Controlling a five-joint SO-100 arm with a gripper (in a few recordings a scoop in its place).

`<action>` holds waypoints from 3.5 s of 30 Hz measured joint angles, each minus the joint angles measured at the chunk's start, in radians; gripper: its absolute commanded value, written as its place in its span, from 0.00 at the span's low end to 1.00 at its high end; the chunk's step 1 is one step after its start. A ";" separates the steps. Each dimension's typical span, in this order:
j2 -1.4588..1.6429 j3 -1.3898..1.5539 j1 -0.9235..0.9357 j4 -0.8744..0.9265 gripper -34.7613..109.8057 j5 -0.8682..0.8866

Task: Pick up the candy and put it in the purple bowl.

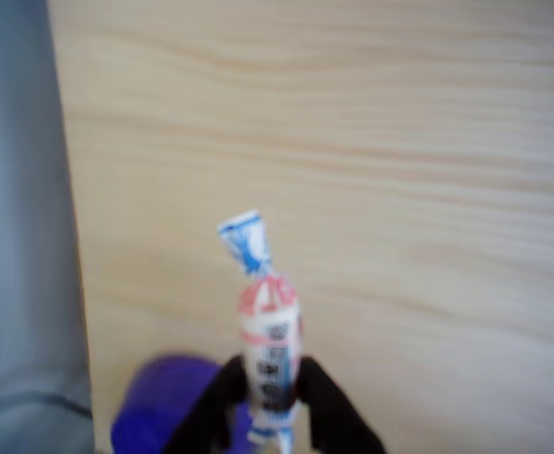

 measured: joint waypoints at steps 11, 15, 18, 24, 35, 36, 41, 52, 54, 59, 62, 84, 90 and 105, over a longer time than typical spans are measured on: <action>0.718 0.667 -0.270 0.000 0.24 -0.071; 0.805 0.721 -0.403 0.000 0.24 -0.087; 0.813 0.759 -0.500 -0.023 0.24 -0.098; 0.776 0.798 -0.583 -0.127 0.24 -0.144; 0.598 0.864 -0.604 -0.377 0.24 -0.230; 0.578 0.864 -0.607 -0.397 0.24 -0.235; 0.469 0.864 -0.592 -0.462 0.24 -0.255; 0.258 0.724 -0.592 -0.549 0.24 -0.255; 0.215 0.676 -0.592 -0.549 0.24 -0.261; 0.112 0.535 -0.592 -0.537 0.24 -0.265; 0.072 0.495 -0.588 -0.534 0.24 -0.273; 0.094 0.647 -0.574 -0.555 0.32 -0.267; 0.146 0.687 -0.574 -0.571 0.36 -0.267; 0.230 0.689 -0.538 -0.479 0.24 -0.250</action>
